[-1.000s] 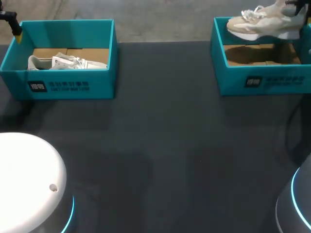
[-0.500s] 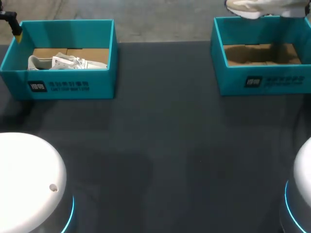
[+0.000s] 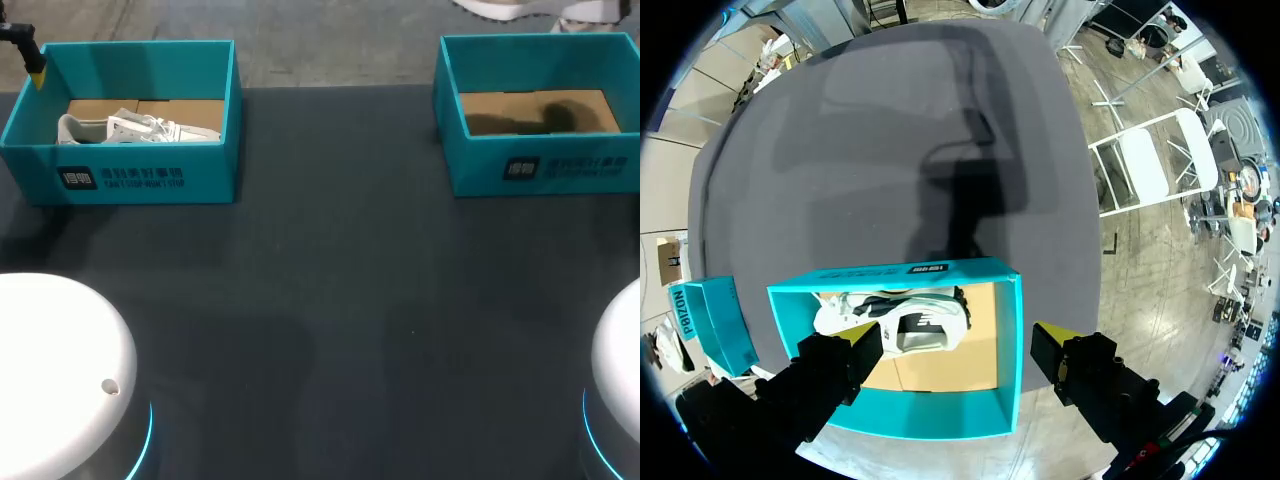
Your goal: Take the shoe out of the shoebox, open the shoe tongue, remove and reinsert the insole, then place the shoe into the shoebox
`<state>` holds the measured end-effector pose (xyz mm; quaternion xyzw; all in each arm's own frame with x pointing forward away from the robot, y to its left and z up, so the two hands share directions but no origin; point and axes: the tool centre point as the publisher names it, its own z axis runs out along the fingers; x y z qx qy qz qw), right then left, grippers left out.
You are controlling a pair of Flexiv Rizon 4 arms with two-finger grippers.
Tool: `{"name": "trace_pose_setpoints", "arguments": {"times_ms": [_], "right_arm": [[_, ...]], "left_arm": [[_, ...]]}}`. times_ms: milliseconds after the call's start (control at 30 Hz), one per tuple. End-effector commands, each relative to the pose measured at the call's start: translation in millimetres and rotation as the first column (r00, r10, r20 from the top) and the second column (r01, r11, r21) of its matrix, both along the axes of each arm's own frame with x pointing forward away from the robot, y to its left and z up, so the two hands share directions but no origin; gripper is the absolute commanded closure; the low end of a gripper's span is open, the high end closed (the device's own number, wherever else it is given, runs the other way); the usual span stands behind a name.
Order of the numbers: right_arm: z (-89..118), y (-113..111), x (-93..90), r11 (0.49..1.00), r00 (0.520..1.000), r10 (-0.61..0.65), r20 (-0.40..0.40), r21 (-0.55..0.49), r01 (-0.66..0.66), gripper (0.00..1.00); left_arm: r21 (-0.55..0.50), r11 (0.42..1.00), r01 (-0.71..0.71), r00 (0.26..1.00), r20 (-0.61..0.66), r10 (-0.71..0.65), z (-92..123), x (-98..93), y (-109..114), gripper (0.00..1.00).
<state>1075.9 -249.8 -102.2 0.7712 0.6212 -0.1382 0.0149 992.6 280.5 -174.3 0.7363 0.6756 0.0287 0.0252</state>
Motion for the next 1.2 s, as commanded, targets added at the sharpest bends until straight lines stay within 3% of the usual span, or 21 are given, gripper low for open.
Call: {"name": "trace_pose_setpoints", "arguments": {"times_ms": [33, 300, 467, 1067, 1200], "right_arm": [[0.5, 39.6, -81.2, 0.995, 0.945, 0.088, 0.316, -0.078, -0.067, 1.0], [-6.2, 79.3, -137.8, 0.998, 0.932, 0.06, 0.359, -0.03, -0.053, 1.0], [-10.9, 100.2, -169.2, 0.999, 0.916, -0.004, 0.401, -0.04, 0.022, 1.0], [-10.9, 100.2, -169.2, 0.999, 0.916, -0.004, 0.401, -0.04, 0.022, 1.0], [-13.0, 119.5, -177.9, 0.996, 0.898, 0.056, 0.436, -0.083, -0.021, 1.0]], "left_arm": [[0.003, 1.0, -0.001, 1.0, 0.001, 0.001, 0.5, -1.3, -0.2, 0.0], [0.003, 1.0, -0.001, 1.0, 0.001, 0.001, 0.5, -1.3, -0.2, 0.0], [0.003, 1.0, -0.001, 1.0, 0.001, 0.001, 0.5, -1.3, -0.2, 0.0], [0.003, 1.0, -0.001, 1.0, 0.001, 0.001, 0.5, -1.3, -0.2, 0.0], [0.003, 1.0, -0.001, 1.0, 0.001, 0.001, 0.5, -1.3, -0.2, 0.0]]}}
